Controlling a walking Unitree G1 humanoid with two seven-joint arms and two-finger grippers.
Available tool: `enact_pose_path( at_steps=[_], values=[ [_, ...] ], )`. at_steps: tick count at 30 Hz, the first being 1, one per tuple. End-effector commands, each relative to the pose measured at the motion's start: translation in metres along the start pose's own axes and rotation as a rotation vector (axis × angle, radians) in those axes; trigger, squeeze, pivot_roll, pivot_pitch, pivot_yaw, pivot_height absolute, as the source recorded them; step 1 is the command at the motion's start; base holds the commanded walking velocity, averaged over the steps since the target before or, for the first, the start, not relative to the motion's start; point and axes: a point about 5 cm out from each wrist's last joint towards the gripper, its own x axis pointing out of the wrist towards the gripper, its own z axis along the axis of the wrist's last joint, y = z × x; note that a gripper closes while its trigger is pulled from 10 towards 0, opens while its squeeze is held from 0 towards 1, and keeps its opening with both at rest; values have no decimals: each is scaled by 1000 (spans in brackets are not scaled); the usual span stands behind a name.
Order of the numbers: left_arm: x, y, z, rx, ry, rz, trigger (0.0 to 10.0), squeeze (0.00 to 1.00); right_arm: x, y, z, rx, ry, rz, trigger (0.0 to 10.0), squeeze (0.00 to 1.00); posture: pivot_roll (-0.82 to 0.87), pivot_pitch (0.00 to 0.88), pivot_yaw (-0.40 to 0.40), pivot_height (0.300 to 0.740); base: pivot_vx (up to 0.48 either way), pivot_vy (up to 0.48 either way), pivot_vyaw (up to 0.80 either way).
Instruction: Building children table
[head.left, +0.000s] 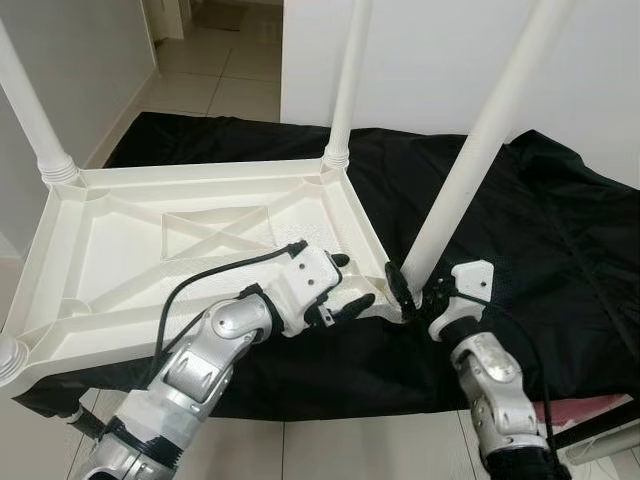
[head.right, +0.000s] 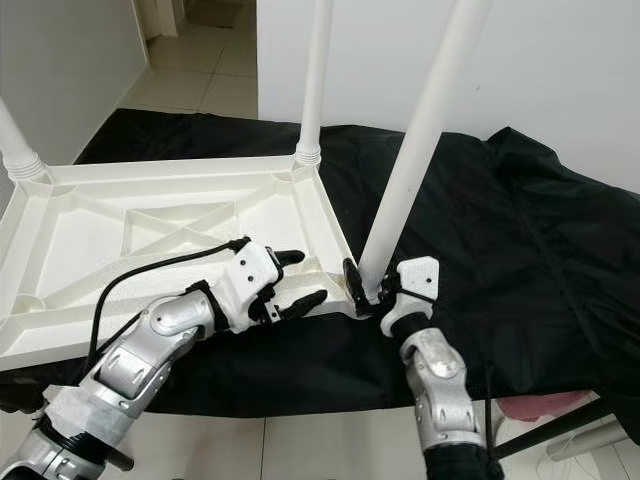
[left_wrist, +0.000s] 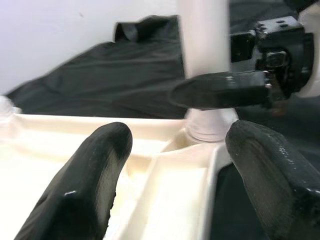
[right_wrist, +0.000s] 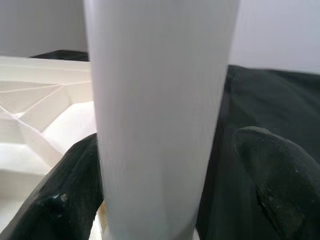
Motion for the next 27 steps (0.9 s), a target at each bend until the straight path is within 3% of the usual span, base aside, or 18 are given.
enact_pose_path(
  at_steps=[1,6,7,11,17,27],
  values=[
    [-5,2,5,-10,-11,-63,10000,0,0,-1,0,-2,-6,20,10000,0,24,0,-96,740,0,0,0],
    [-12,12,10,-20,-28,-18,10000,0,-3,0,3,6,-40,1,10000,0,32,0,-100,740,0,0,0],
    [-17,20,15,-49,-56,20,10000,0,-9,4,6,27,-76,-36,10000,0,35,0,-98,740,0,0,0],
    [-24,26,17,-74,-71,63,10000,0,-21,12,8,53,-120,-96,10000,0,36,0,-98,740,0,0,0],
    [-30,30,11,-100,-60,124,10000,0,-31,27,12,101,-130,-113,10000,0,11,8,-91,740,0,0,0],
    [-35,34,2,-103,-28,178,10000,0,-50,31,7,99,-95,-121,10000,0,-9,22,-81,740,0,0,0]
  ],
)
